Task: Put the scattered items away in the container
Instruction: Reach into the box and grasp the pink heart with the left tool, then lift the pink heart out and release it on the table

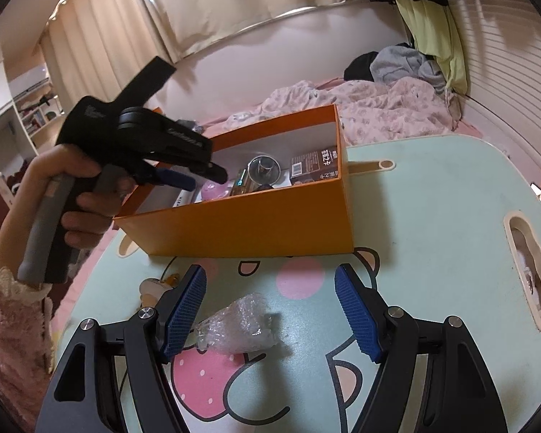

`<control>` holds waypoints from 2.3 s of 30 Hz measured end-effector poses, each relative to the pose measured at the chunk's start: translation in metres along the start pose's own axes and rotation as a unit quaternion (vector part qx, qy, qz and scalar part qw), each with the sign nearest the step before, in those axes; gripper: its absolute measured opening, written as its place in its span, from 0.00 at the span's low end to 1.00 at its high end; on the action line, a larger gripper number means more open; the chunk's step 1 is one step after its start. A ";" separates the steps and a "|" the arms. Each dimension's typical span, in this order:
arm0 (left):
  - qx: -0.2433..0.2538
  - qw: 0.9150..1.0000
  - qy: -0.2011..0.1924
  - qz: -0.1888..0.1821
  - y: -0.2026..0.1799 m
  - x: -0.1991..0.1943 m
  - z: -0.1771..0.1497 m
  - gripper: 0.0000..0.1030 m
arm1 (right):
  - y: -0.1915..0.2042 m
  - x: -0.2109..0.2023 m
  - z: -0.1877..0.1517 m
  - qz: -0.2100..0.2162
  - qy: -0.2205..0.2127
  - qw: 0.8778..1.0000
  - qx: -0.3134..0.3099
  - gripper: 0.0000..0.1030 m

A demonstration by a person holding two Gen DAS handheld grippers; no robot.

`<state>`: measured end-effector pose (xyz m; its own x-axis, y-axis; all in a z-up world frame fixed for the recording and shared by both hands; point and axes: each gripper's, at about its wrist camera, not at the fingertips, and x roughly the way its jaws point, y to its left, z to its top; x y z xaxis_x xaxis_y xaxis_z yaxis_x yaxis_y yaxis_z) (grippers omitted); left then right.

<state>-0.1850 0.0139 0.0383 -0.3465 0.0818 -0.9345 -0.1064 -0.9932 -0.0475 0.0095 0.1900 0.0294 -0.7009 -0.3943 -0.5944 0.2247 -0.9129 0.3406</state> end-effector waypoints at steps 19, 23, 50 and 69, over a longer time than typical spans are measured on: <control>-0.001 1.000 0.004 -0.005 0.003 0.007 -0.001 0.39 | -0.005 0.002 0.001 0.009 0.001 1.000 0.016 0.72; 0.003 0.999 -0.033 -0.032 0.001 -0.031 -0.003 0.39 | -0.005 0.003 0.000 0.008 0.002 1.000 0.015 0.72; 0.085 0.980 -0.018 -0.181 -0.041 -0.066 -0.188 0.39 | -0.002 0.003 0.000 -0.004 0.005 1.000 0.014 0.72; -0.039 0.973 -0.174 -0.146 0.027 -0.102 -0.169 0.61 | -0.003 0.004 0.000 -0.009 0.003 1.000 0.014 0.72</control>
<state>0.0053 -0.0353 0.0727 -0.6084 0.3712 -0.7014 -0.1816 -0.9255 -0.3323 0.0063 0.1914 0.0259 -0.6998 -0.3795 -0.6052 0.1941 -0.9163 0.3503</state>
